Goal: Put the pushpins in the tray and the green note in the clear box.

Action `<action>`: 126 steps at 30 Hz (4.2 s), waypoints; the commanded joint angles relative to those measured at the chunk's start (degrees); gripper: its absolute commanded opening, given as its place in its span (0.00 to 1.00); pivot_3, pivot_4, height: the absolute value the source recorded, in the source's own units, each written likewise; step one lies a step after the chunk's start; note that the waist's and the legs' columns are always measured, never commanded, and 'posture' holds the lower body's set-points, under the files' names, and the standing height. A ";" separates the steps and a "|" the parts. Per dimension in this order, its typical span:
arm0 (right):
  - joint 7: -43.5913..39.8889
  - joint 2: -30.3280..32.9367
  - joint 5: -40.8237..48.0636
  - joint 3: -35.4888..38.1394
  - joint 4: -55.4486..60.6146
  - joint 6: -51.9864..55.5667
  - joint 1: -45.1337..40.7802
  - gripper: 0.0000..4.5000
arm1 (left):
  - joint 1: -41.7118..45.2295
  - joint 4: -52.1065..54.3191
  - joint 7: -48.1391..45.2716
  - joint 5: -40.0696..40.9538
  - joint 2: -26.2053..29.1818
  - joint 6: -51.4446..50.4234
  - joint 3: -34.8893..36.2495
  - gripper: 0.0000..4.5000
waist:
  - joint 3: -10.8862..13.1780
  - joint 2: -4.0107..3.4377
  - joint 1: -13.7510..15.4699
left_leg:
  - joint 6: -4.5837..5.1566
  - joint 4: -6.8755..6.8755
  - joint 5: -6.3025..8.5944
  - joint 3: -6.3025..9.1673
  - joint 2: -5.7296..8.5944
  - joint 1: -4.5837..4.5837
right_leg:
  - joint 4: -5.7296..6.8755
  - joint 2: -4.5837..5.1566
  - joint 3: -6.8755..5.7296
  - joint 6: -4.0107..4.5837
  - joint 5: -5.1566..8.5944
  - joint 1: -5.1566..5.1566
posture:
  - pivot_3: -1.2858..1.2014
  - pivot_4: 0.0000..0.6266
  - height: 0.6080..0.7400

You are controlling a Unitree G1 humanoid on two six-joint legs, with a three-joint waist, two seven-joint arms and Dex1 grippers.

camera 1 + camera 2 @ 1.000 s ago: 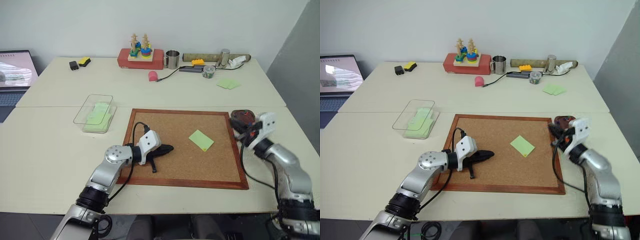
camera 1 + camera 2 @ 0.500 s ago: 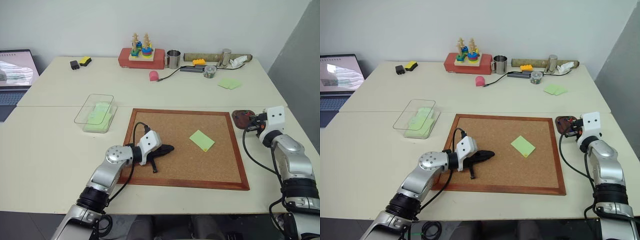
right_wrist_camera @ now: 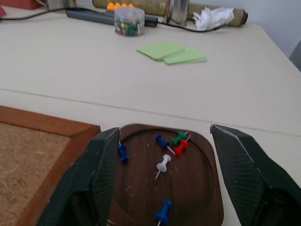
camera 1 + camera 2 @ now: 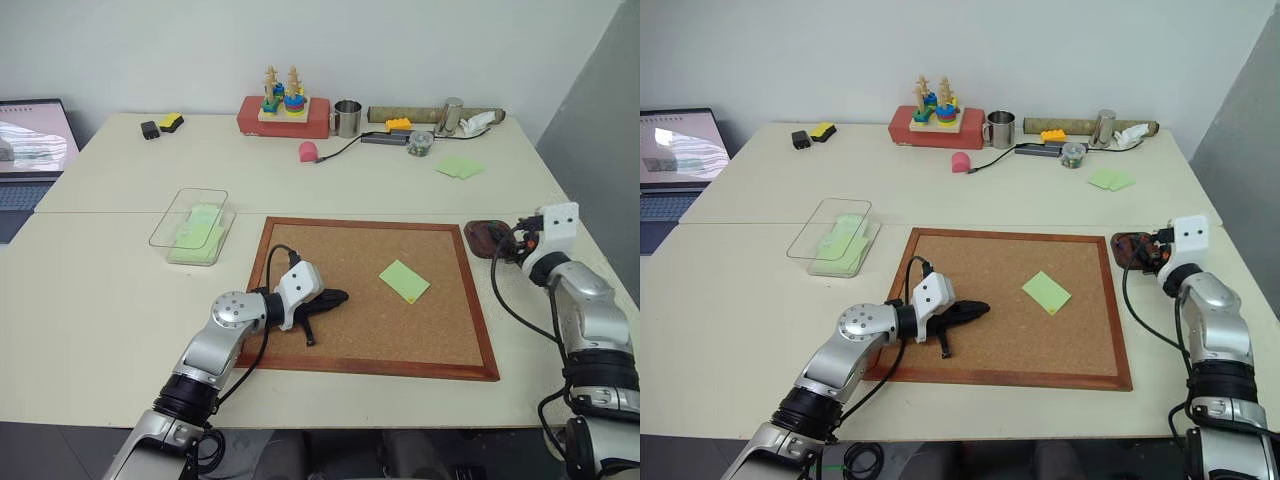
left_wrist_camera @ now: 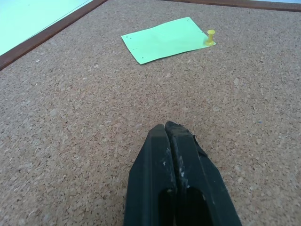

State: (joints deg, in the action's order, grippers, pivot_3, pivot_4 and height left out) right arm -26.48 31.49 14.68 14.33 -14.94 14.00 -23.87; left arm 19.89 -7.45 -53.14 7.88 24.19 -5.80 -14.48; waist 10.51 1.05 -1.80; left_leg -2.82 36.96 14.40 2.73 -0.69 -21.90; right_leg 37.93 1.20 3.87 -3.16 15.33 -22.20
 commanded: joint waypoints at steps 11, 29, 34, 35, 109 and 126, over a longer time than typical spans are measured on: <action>-17.42 3.04 5.68 -10.19 32.28 1.43 19.47 0.69 | -0.87 -3.06 0.04 -2.32 0.62 -0.68 -1.40 0.00 | -0.03 0.01 -0.02 | 0.00 0.06 0.00 0.01 -0.01 0.02 | 0.00 0.00 -0.01 -0.19 0.09 0.04 | 0.52 0.24 1.00; -18.29 -2.15 0.03 -17.65 20.61 -5.88 17.58 0.69 | -1.01 -2.80 -0.03 -2.56 0.91 -0.79 -1.58 0.00 | -0.03 0.01 -0.02 | 0.00 0.04 0.00 0.02 -0.01 0.02 | -0.02 -0.01 -0.03 -0.19 0.09 0.03 | 0.52 0.24 1.00; -19.19 -2.43 -0.15 -18.10 19.72 -6.02 17.59 0.61 | -1.51 -2.20 -0.10 -2.52 1.27 -0.86 -1.50 0.00 | -0.03 0.01 -0.02 | 0.00 0.04 0.00 0.01 -0.01 0.02 | -0.02 -0.01 -0.02 -0.19 0.09 0.03 | 0.52 0.24 1.00; -19.30 -2.49 -0.42 -18.29 19.48 -6.25 17.59 0.59 | -1.55 -2.12 -0.12 -2.51 1.30 -0.90 -1.51 0.00 | -0.03 0.01 -0.02 | 0.00 0.04 0.00 0.02 -0.01 0.03 | -0.02 -0.01 -0.03 -0.19 0.09 0.03 | 0.52 0.24 1.00; -16.83 0.47 -14.64 -21.24 30.72 -30.82 5.94 0.00 | 10.83 11.51 24.53 53.02 -21.35 -46.78 25.03 0.49 | 0.14 0.25 0.00 | -0.05 0.03 -0.01 0.14 0.03 -0.12 | -0.05 0.02 -0.15 0.10 -0.06 -0.05 | 0.52 0.24 1.00; -16.13 -0.69 -14.10 -21.95 30.27 -33.15 3.88 0.00 | 10.04 11.83 23.72 49.79 -20.14 -44.45 23.23 0.01 | 0.14 0.25 0.03 | -0.05 0.03 -0.01 0.14 0.03 -0.12 | -0.05 0.02 -0.13 0.11 -0.06 -0.05 | 0.52 0.24 1.00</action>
State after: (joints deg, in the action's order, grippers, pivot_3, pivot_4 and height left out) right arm -43.44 31.11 0.09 -8.03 13.44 -17.27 -18.76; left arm 29.63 3.51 -28.29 58.45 3.76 -51.53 9.52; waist 10.66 1.30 -1.77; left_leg -2.87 36.99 14.38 2.87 -0.65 -22.02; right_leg 37.88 1.21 3.74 -3.05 15.27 -22.26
